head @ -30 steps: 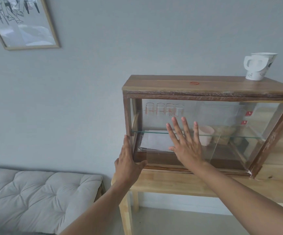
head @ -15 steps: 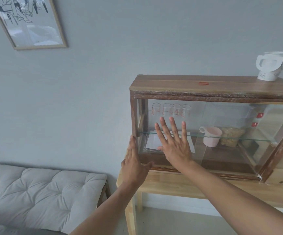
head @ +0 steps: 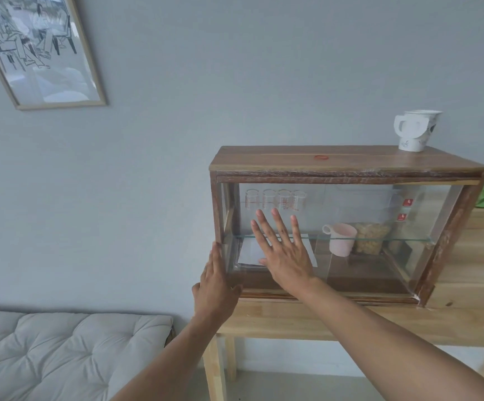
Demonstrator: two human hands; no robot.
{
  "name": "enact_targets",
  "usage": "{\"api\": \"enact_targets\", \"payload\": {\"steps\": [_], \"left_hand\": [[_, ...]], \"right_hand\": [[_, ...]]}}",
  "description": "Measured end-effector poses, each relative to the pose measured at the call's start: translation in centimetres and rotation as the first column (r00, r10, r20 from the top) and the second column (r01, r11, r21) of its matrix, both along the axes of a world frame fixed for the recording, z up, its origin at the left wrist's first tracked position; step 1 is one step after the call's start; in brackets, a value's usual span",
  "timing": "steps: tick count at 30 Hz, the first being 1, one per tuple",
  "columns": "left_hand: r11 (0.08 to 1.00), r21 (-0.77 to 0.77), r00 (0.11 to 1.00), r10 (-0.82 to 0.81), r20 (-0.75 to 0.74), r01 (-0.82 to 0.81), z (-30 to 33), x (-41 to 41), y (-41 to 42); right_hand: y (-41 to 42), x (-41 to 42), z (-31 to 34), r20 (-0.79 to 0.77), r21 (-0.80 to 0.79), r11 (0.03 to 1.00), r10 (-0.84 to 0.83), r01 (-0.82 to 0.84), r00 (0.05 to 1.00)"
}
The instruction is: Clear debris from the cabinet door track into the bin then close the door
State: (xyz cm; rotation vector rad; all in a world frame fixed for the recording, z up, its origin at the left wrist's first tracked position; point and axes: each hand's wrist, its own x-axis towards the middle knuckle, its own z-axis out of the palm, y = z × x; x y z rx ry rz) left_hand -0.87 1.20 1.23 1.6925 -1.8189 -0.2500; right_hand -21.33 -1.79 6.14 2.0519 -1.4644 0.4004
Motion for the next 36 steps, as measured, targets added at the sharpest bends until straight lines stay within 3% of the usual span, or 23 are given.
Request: {"api": "enact_targets", "payload": {"steps": [7, 13, 22, 32, 36], "left_hand": [[0.997, 0.082, 0.994, -0.021, 0.108, 0.012, 1.6, 1.6, 0.2], [0.991, 0.131, 0.981, -0.047, 0.190, 0.022, 2.7, 2.1, 0.9], [0.988, 0.147, 0.960, -0.084, 0.266, 0.046, 7.3, -0.1, 1.9], [0.965, 0.256, 0.896, -0.155, 0.416, 0.048, 10.2, -4.4, 3.0], [0.966, 0.255, 0.870, -0.164, 0.465, 0.045, 11.1, -5.9, 3.3]], "right_hand": [[2.6, -0.3, 2.7, -0.026, 0.169, 0.985, 0.018, -0.013, 0.999], [5.0, -0.8, 4.5, 0.044, 0.268, 0.963, 0.010, -0.021, 0.999], [8.2, -5.5, 6.4, 0.170, 0.438, 0.895, -0.175, 0.084, 0.970], [9.5, -10.0, 7.7, 0.163, 0.592, 0.794, -0.287, 0.139, 0.944], [11.5, -10.4, 8.8, 0.338, 0.572, 0.817, -0.315, 0.073, 0.887]]}}
